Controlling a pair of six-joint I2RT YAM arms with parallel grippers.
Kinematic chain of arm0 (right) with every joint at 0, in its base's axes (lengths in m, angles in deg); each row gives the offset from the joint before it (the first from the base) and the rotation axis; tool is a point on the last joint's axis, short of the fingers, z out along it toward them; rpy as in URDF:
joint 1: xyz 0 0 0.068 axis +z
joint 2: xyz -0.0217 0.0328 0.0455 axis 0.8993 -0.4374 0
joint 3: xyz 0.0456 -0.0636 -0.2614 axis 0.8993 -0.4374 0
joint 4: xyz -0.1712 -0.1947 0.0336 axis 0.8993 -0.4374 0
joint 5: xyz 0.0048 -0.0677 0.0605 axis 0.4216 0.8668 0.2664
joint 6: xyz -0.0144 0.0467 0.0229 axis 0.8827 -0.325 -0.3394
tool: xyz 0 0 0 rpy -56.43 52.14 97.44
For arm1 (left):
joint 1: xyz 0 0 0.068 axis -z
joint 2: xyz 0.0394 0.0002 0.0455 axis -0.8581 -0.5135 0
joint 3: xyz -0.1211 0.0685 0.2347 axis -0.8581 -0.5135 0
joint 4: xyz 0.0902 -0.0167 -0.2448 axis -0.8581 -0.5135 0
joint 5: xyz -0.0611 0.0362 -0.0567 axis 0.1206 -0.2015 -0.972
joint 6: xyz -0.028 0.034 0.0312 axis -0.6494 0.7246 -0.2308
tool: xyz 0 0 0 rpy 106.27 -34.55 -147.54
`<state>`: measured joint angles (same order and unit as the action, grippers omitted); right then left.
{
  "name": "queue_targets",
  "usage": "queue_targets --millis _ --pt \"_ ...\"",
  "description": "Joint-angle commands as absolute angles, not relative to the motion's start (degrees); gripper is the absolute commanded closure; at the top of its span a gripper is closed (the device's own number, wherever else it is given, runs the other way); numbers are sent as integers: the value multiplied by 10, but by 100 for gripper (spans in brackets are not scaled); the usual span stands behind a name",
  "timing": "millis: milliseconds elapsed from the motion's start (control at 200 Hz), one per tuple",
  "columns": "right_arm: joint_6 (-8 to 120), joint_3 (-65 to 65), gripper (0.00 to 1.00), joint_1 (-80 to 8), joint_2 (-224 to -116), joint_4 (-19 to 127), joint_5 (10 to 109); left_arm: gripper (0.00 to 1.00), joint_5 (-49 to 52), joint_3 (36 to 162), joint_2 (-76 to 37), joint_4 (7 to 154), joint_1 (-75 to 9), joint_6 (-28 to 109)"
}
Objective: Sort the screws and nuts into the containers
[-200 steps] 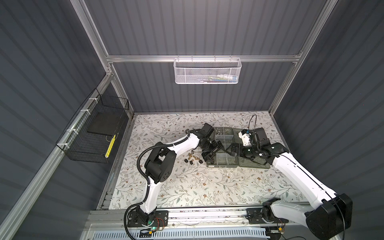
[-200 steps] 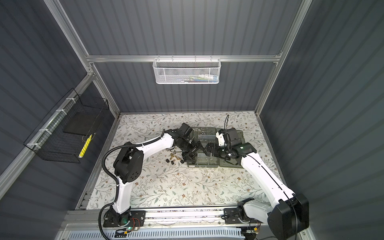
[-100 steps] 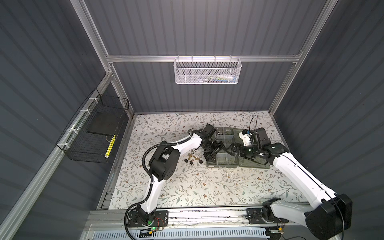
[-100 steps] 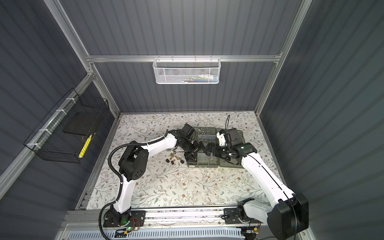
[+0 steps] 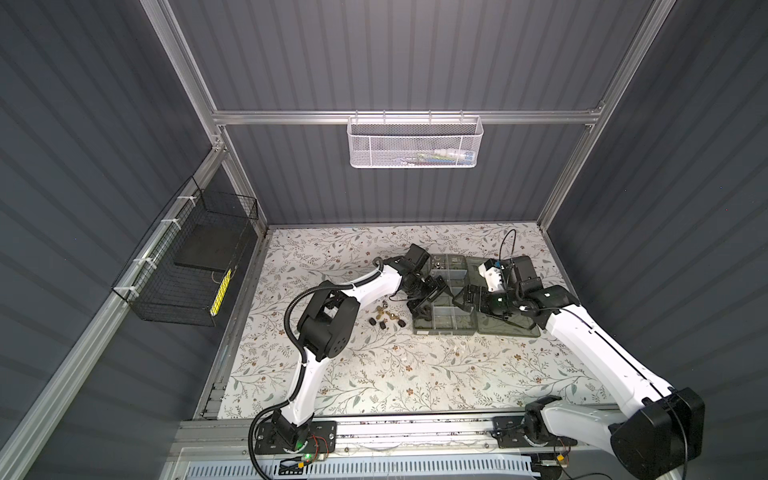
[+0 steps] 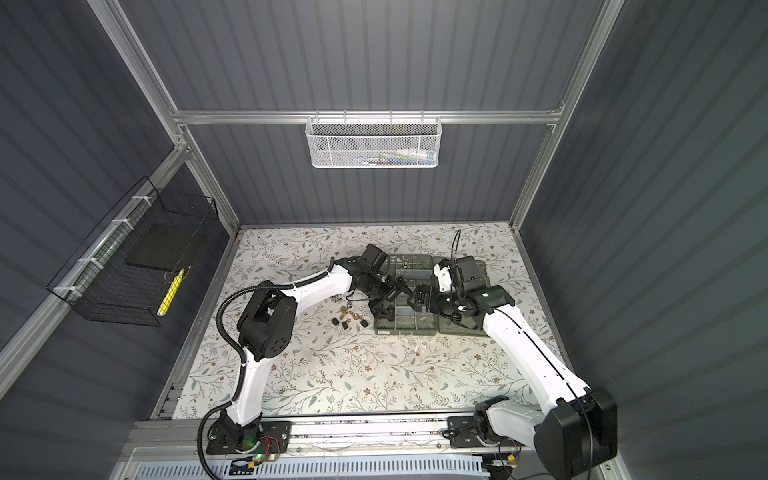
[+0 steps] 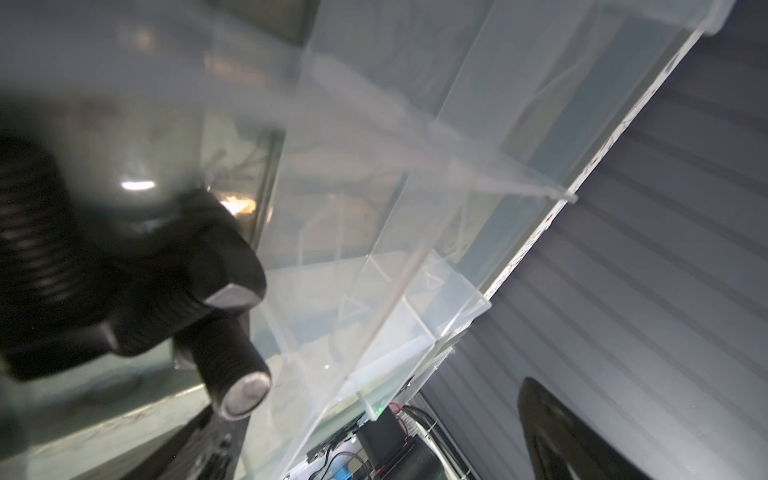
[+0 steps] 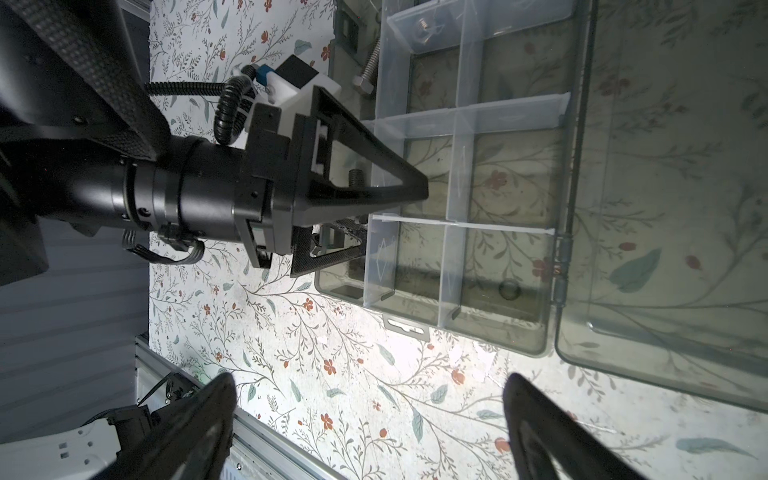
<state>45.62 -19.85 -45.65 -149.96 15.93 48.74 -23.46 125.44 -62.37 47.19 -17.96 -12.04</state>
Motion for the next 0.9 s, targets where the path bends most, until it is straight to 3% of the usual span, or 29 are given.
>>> queue_targets --millis 0,610,896 --pt "457 -204 1 -459 -1499 165 481 0 -224 1278 -635 485 -184 -135" --pt "457 -206 1 -460 -1498 168 477 0 -202 1280 -648 484 -210 -128" --pt "457 -207 1 -462 -1498 168 477 0 -197 1336 -672 490 -216 -138"
